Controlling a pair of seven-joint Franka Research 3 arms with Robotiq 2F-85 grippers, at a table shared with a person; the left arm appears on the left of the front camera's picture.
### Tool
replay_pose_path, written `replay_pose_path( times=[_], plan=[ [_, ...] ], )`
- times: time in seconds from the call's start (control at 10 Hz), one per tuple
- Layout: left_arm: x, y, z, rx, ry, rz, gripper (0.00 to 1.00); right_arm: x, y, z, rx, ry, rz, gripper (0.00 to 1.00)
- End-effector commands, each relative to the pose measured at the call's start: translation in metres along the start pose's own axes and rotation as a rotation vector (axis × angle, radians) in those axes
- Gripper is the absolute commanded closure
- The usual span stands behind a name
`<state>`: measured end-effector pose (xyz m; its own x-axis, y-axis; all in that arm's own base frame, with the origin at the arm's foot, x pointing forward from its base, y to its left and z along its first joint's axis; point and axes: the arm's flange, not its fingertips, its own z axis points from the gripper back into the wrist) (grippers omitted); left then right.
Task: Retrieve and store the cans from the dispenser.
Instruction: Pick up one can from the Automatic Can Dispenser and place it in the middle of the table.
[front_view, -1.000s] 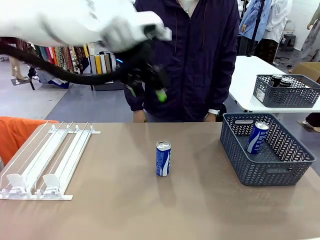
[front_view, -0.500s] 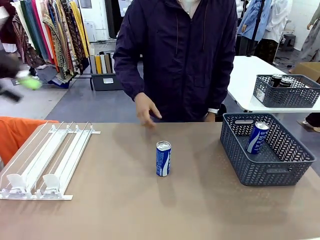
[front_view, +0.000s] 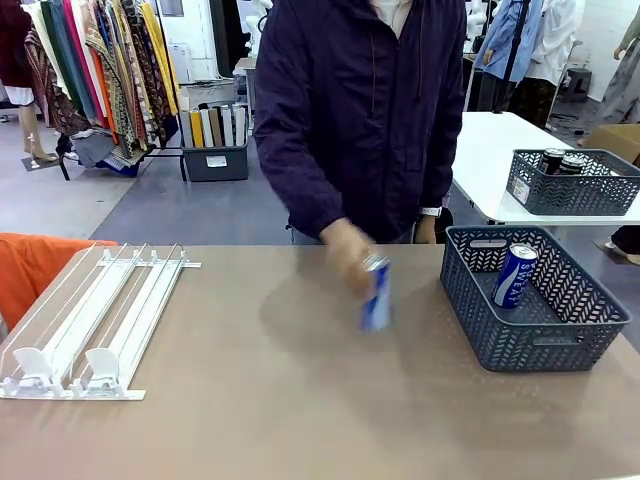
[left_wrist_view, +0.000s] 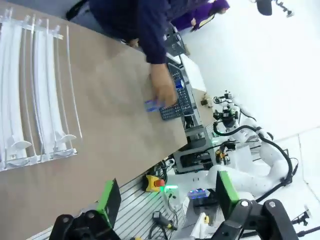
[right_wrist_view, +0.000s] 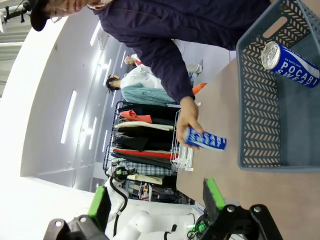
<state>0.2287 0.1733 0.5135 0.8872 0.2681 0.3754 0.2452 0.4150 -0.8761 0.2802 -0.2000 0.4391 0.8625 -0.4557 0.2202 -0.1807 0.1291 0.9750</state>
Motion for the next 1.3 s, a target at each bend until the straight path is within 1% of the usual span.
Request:
replay_pose_path(
  times=[0.0,1.2],
  plan=[
    [0.0066,-0.0291,-0.0017,0.069,0.029,-0.046,0.00,-0.0003,0.0016,0.0005,0.003,0.009,0.016,0.00],
    [0.0066,-0.0291,-0.0017,0.069,0.029,-0.046,0.00,-0.0003,0.0016,0.0005,0.003,0.009,0.016,0.00]
  ],
)
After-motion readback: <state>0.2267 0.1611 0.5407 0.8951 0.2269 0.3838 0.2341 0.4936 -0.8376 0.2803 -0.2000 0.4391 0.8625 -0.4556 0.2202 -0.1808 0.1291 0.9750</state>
